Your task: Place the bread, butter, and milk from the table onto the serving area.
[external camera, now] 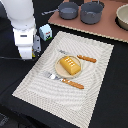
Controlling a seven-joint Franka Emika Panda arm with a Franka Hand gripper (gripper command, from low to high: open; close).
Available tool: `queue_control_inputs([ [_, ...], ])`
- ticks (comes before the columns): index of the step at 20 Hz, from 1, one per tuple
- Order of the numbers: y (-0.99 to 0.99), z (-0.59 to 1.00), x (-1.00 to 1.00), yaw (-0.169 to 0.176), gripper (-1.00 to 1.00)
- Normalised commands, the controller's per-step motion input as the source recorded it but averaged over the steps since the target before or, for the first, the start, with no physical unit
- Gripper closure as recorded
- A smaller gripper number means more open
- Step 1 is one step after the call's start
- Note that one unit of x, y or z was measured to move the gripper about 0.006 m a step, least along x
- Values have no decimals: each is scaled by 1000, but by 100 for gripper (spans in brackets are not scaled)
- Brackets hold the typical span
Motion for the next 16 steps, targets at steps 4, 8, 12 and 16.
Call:
queue_control_inputs([
  [4,-31,486,-40,-3,100],
  [8,-13,1000,314,-57,100],
  [12,-94,996,603,-99,100],
  [16,-194,815,806,-86,100],
])
